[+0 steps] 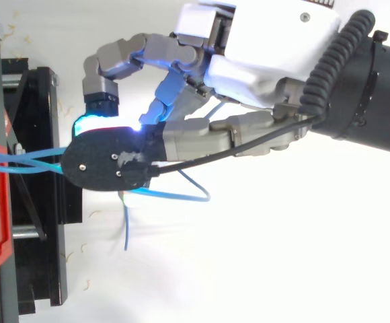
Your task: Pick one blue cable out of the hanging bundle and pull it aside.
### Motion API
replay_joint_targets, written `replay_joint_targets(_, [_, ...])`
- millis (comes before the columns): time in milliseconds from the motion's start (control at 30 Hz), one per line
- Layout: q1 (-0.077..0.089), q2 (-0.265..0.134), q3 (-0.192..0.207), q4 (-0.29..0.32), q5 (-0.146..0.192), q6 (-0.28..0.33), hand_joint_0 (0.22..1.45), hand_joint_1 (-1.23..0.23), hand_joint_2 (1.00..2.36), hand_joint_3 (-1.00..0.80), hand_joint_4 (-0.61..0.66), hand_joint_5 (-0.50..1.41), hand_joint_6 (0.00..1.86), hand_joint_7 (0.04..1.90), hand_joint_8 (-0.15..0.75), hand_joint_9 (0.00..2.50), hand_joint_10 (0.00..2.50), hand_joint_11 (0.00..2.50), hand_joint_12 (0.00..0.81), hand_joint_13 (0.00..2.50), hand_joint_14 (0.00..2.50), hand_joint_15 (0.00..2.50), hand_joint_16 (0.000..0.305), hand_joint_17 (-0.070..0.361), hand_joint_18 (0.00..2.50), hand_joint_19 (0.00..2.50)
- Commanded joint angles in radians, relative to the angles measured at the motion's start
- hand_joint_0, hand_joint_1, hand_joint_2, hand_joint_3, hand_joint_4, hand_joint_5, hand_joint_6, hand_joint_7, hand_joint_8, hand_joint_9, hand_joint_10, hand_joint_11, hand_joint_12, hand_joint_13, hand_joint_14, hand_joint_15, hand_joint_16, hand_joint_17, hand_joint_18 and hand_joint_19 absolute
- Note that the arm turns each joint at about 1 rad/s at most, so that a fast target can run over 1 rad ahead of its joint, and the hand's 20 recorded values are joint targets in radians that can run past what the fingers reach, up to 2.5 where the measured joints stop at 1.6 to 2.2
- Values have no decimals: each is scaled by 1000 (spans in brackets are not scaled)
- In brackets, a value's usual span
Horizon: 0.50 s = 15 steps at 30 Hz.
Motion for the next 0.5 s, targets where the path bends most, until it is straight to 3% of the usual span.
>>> replay_joint_targets(0, [0,0,0,-56,-4,47,685,-892,1023,298,-104,-87,895,1607,213,832,4,142,390,755,12,325,53,120,718,491])
replay_joint_targets(67, [0,6,2,-110,-6,56,680,-900,1021,287,-114,-87,893,1594,201,733,0,0,387,674,8,228,52,116,638,412])
replay_joint_targets(333, [0,25,2,-151,-2,58,677,-910,1019,282,-116,-87,889,1591,183,585,0,0,368,522,3,89,53,119,488,254])
replay_joint_targets(467, [1,40,2,-203,1,58,674,-922,1017,268,-147,-87,885,1587,162,471,0,0,361,428,0,25,57,127,366,134])
